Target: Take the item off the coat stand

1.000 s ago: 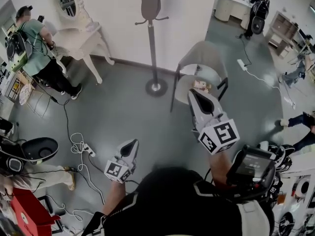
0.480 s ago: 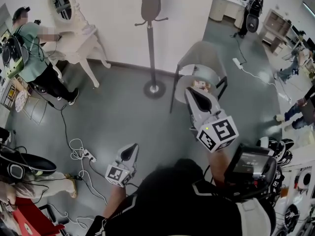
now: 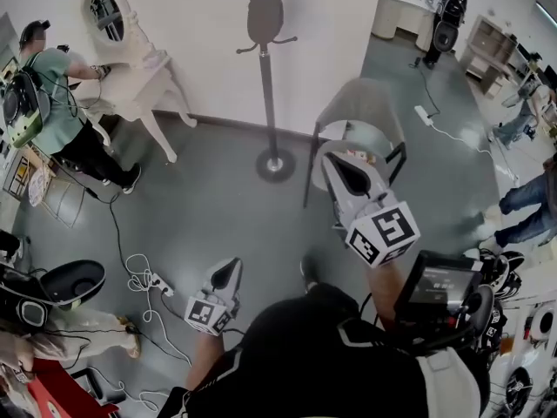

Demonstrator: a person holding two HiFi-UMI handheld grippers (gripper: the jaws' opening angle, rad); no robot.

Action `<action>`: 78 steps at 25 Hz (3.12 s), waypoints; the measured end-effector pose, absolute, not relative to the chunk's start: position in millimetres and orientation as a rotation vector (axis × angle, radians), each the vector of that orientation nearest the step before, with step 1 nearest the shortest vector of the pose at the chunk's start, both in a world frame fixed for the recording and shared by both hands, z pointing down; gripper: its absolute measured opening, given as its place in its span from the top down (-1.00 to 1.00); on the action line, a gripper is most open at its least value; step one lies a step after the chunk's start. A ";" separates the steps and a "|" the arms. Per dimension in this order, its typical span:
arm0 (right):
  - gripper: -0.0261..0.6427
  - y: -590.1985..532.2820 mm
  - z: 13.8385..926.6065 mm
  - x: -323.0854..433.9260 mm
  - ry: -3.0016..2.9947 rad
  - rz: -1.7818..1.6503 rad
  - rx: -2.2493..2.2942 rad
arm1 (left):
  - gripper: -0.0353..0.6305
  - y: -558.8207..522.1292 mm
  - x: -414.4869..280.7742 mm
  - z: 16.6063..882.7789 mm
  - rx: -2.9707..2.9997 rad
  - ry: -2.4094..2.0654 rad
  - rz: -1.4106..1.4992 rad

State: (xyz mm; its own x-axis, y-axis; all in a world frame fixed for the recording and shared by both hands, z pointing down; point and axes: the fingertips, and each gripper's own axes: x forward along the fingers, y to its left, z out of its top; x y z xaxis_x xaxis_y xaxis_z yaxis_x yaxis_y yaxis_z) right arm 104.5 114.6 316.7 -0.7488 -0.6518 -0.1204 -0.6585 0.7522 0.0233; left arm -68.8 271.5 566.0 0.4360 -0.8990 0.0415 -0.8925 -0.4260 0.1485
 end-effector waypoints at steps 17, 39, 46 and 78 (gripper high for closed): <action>0.89 -21.8 302.9 103.8 2.840 0.089 -1.000 | 0.82 142.8 -71.0 554.2 2.484 -1.645 -0.062; 0.89 -128.7 302.4 128.0 2.832 0.064 -0.933 | 0.82 45.7 -51.4 548.3 2.440 -1.728 -0.014; 0.89 -144.7 302.6 122.1 2.849 0.046 -0.915 | 0.82 37.1 -61.0 555.3 2.381 -1.763 -0.007; 0.89 -212.1 289.3 -3.3 2.775 0.116 -1.058 | 0.82 -45.5 -190.4 559.9 2.512 -1.633 -0.018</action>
